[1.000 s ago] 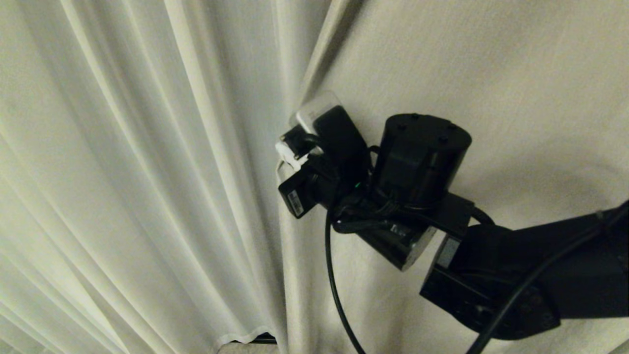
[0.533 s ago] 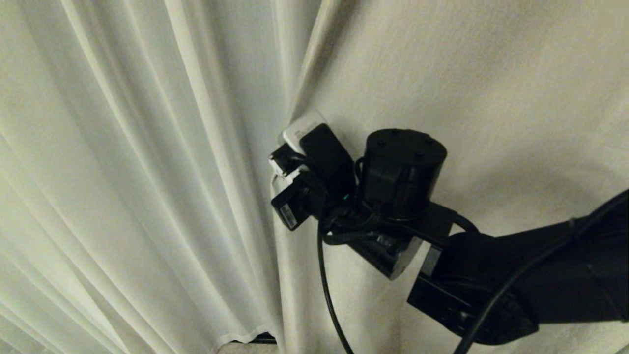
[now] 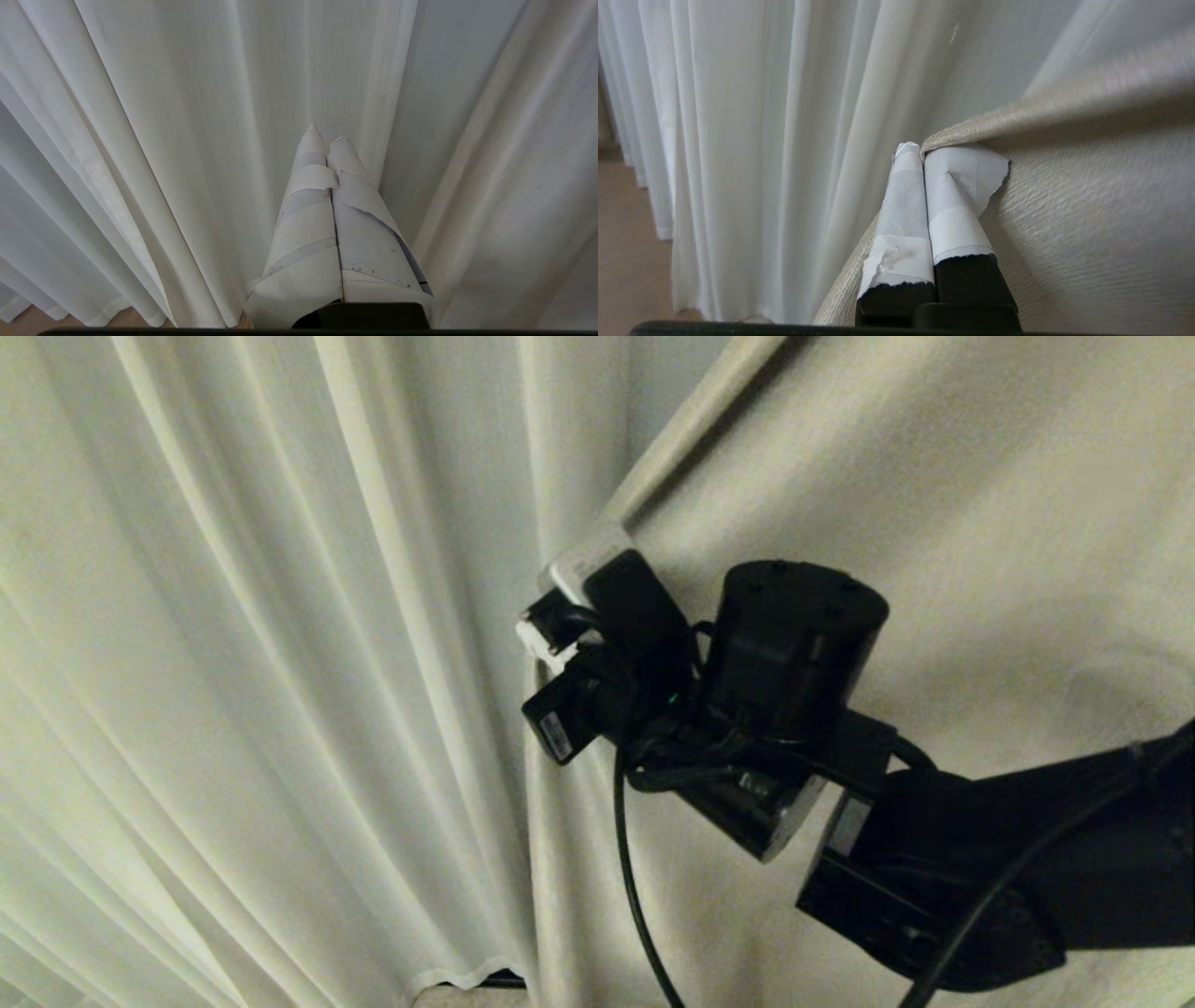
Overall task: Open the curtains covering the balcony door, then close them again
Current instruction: Close the outer curtains on both sides
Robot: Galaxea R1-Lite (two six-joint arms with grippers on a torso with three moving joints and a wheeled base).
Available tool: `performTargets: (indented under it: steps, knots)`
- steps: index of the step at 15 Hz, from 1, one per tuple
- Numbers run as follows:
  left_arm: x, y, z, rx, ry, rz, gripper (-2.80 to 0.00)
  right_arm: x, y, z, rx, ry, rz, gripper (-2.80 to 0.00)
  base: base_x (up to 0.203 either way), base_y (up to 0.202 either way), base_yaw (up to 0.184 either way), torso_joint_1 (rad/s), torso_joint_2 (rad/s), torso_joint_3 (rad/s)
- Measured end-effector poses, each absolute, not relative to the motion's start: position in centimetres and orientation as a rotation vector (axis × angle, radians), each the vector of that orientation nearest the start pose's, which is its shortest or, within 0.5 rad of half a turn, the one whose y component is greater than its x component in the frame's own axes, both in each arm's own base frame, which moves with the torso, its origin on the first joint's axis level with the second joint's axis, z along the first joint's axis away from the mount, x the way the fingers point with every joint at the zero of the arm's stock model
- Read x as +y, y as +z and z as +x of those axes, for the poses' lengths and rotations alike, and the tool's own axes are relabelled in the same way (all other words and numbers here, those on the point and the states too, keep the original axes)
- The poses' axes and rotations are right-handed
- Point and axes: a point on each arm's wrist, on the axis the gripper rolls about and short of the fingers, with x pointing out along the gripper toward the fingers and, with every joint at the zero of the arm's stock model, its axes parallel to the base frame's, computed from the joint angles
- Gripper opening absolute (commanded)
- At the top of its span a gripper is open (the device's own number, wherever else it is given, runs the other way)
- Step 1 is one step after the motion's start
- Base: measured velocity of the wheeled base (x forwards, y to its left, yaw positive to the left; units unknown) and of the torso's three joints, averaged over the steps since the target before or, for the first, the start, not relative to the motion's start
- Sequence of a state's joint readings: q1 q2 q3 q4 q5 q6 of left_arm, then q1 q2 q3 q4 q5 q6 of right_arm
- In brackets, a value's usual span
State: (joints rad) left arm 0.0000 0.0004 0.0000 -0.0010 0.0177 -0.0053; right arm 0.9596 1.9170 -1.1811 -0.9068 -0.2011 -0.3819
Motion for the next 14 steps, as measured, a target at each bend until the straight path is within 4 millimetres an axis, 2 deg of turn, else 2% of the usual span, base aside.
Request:
performTargets:
  steps: [2,5,7,14]
  knots:
    - [0.0,7.6,-2.3,-0.001,0.018,-0.005,-2.8,30.1,25.0,22.0,-0.317,0.702,-0.27,-2.8,0.0,0.0,0.0,0.0,0.0,0.0]
    - [0.0,7.6,-2.3,-0.001,0.018,-0.005,-2.8,27.5,26.2,21.7,-0.329,0.662,-0.276,-2.8,0.0,0.0,0.0,0.0,0.0,0.0]
    - [0.0,7.6,-2.3,-0.001,0.018,-0.005,-2.8,24.8,26.7,22.0,-0.322,0.605,-0.281,-2.8,0.0,0.0,0.0,0.0,0.0,0.0]
    - [0.0,7.6,-2.3,-0.001,0.018,-0.006,-2.8,13.0,28.1,23.7,-0.279,0.279,-0.285,-2.8,0.0,0.0,0.0,0.0,0.0,0.0]
